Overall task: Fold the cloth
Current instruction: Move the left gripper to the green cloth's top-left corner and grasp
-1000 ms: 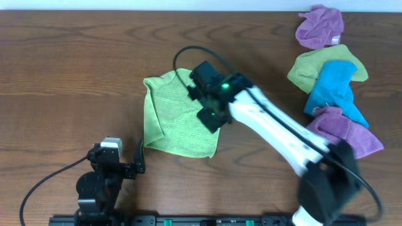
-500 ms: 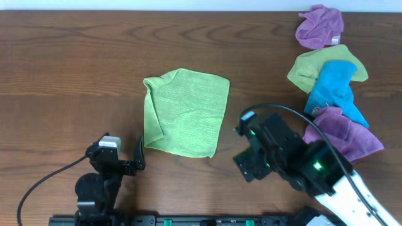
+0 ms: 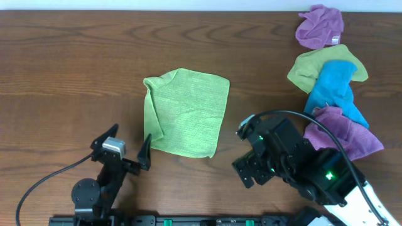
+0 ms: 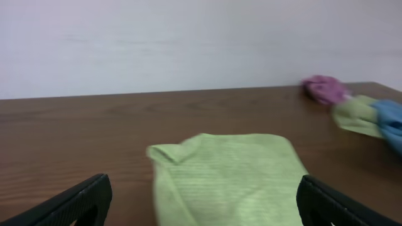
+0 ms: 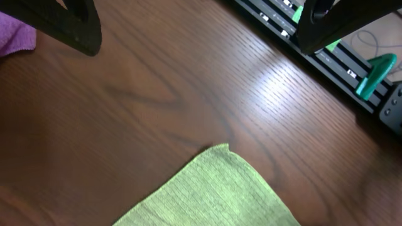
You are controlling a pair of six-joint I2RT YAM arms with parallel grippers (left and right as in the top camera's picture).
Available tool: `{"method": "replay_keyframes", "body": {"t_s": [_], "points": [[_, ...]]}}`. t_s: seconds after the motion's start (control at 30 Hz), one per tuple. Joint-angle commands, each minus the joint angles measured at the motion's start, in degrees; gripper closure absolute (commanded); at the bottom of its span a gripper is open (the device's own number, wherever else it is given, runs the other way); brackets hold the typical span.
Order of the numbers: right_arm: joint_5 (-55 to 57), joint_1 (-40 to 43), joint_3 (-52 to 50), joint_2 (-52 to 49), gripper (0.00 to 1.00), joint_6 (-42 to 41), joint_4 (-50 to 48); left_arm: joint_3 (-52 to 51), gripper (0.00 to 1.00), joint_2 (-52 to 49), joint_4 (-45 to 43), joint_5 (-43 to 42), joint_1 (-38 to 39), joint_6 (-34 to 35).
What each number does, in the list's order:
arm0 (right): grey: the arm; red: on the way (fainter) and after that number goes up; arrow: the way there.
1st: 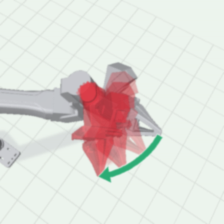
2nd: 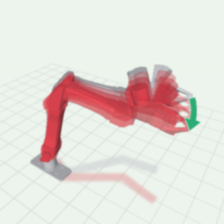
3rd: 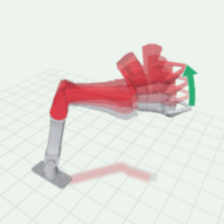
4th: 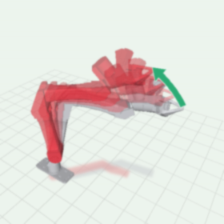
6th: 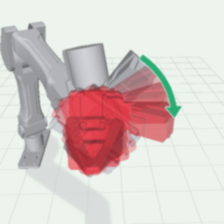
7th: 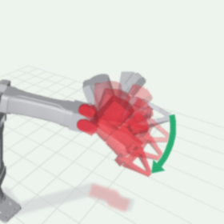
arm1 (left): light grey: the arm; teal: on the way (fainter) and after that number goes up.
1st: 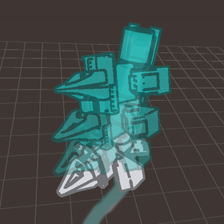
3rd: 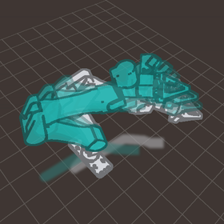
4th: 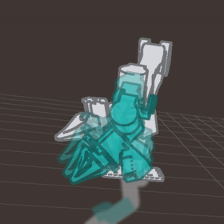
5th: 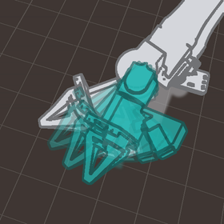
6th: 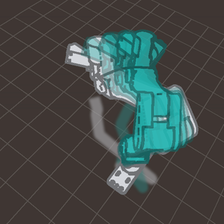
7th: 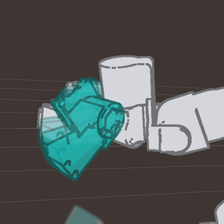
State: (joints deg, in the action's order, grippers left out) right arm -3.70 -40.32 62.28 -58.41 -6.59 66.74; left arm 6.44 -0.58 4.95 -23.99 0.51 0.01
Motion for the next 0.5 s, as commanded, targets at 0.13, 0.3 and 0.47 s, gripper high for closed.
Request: {"method": "replay_keyframes", "body": {"t_s": [0.13, 0.3, 0.47], "points": [[1.46, -0.37, -0.15, -0.26, 0.01, -0.63, -5.27, -4.7, 0.05, -2.4, -16.33, -1.44, 1.84, 4.31], [2.67, 0.28, -0.13, -0.26, 0.01, -0.68, -10.49, 1.27, 0.05, -15.47, -24.72, 4.13, 3.1, 6.08], [2.14, 3.98, -0.11, -0.26, 0.01, -0.83, -13.94, 15.1, 0.05, -37.27, -23.26, 4.07, 3.28, 1.03]]}}
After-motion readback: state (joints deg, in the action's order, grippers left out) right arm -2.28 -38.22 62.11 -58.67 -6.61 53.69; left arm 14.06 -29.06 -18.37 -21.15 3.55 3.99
